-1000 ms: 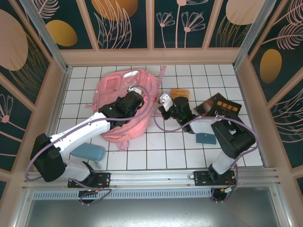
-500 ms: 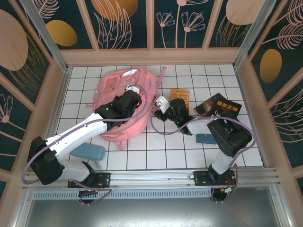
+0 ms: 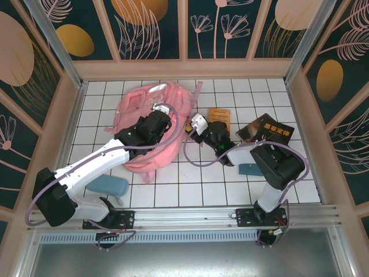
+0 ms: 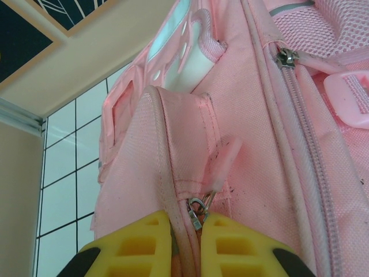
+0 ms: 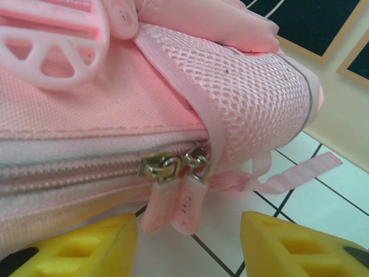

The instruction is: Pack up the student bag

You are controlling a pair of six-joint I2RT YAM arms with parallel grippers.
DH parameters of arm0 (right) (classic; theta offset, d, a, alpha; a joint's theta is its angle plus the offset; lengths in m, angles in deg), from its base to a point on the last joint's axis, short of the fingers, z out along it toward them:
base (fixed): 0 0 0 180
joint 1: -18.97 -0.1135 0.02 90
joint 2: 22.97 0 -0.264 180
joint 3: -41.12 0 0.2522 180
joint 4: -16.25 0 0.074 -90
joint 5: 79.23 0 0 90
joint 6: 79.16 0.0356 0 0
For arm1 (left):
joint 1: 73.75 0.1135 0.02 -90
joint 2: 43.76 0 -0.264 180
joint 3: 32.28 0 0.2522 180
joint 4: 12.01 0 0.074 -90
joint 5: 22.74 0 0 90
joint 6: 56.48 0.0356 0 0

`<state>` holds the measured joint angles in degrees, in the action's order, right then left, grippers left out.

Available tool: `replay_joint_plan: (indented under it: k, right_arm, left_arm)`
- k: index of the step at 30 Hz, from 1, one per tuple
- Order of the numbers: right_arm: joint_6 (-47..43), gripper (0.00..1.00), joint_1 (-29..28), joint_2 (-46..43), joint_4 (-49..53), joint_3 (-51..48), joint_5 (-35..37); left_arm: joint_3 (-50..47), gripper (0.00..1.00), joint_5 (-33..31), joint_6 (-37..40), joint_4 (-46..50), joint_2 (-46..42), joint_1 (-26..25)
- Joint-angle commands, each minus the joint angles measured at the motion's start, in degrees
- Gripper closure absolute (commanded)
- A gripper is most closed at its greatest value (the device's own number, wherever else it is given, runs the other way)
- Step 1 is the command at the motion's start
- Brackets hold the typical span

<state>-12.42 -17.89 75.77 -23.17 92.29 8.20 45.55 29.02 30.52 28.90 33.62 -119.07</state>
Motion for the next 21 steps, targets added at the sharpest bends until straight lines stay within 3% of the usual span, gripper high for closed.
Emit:
replay_joint_plan:
  k: [1, 4, 6, 13, 21]
  right_arm:
    - [-2.0, 0.52, -0.8, -2.1, -6.0, -1.9, 2.7]
    - [-2.7, 0.63, -1.1, -2.6, -7.3, -2.8, 3.2]
    - [-3.1, 0.66, -1.2, -2.6, -7.5, -3.0, 3.2]
    - [-3.8, 0.61, -1.6, -1.6, -5.7, -1.6, 2.6]
    - [-4.1, 0.80, -1.8, -1.4, -5.5, -0.4, 3.0]
  left_arm:
    - [1.0, 0.97, -5.3, 0.9, -6.7, -2.6, 0.3]
    - [0.8, 0.97, -5.4, 0.8, -6.6, -2.7, 0.3]
    - [0.8, 0.97, -5.2, 0.8, -6.6, -2.7, 0.3]
    - [0.9, 0.97, -4.4, 0.8, -6.5, -3.0, 0.4]
    - [1.0, 0.97, -3.9, 0.8, -6.4, -2.7, 0.4]
